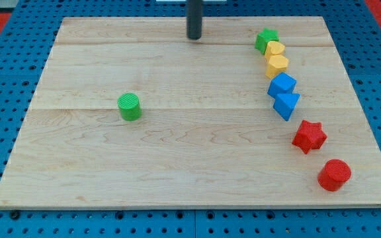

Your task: Push the green circle above the green star

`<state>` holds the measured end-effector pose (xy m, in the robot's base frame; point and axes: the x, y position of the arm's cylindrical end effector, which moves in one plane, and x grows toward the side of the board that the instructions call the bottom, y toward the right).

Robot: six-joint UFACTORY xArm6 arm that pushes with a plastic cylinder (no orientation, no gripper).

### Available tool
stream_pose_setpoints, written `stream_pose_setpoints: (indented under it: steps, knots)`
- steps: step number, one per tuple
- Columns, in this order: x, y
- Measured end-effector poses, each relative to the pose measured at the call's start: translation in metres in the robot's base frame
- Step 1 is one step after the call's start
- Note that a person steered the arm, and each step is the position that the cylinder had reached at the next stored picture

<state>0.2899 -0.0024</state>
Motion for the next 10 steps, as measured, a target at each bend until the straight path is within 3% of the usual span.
stream_pose_setpoints:
  steps: [1, 2, 3, 4, 5, 6, 7, 8, 10]
  knots:
    - [0.131, 0.030]
    - [0.219, -0.023]
    - [0.147, -0.065]
    - [0.104, -0.041]
    - [0.184, -0.027]
    - [0.193, -0.120]
    - [0.173, -0.187]
    - [0.164, -0.199]
    - [0.192, -0.112]
